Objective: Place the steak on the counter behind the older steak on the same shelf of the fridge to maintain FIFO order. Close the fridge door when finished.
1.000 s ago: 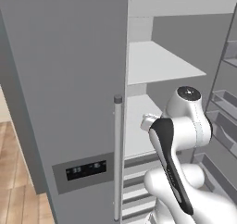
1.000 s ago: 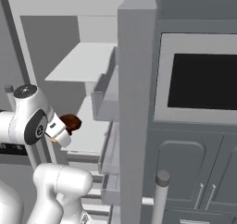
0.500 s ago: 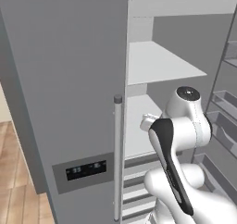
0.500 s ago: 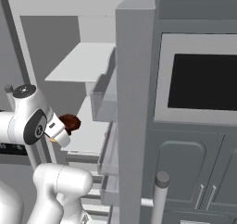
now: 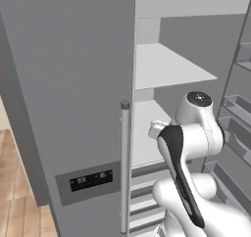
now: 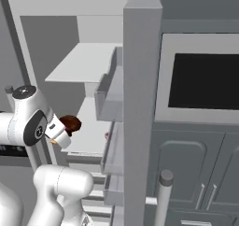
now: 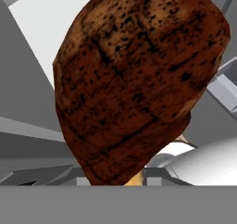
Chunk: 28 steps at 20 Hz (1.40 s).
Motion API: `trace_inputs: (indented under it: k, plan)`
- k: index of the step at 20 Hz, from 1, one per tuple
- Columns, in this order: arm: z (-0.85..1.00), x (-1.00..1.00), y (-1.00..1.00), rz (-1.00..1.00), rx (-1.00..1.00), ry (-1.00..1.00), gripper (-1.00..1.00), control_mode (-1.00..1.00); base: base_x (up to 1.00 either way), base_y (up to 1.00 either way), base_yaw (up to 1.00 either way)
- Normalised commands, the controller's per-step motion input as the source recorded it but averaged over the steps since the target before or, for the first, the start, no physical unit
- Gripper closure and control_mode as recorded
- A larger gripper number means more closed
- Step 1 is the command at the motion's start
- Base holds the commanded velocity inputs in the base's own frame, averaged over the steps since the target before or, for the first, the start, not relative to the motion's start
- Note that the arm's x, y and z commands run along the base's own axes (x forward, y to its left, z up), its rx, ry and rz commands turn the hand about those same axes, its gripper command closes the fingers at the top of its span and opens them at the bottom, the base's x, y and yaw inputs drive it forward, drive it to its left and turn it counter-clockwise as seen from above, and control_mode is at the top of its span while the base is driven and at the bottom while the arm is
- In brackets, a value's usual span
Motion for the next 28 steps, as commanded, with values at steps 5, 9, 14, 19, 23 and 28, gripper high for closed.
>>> trace_inputs:
  k: [5,9,14,19,23,28]
  plan:
    - [0.00,0.00,0.00,0.00,0.00,0.00,1.00,1.00,0.76,0.34,-0.25]
    - [0.00,0.00,0.00,0.00,0.00,0.00,1.00,1.00,0.98,0.16,-0.14]
    - [0.00,0.35,-0.44,0.04,0.06,0.00,1.00,-1.00,0.40,0.00,0.00]
    - [-0.14,0.27,-0.81,0.11,0.11,-0.01,1.00,-1.00,0.00,0.00,0.00]
    - [-0.41,0.89,0.16,0.02,0.01,0.00,1.00,-1.00,0.00,0.00,0.00]
    - [-0.36,0.92,0.35,0.01,0.00,-0.02,1.00,-1.00,0.00,0.00,0.00]
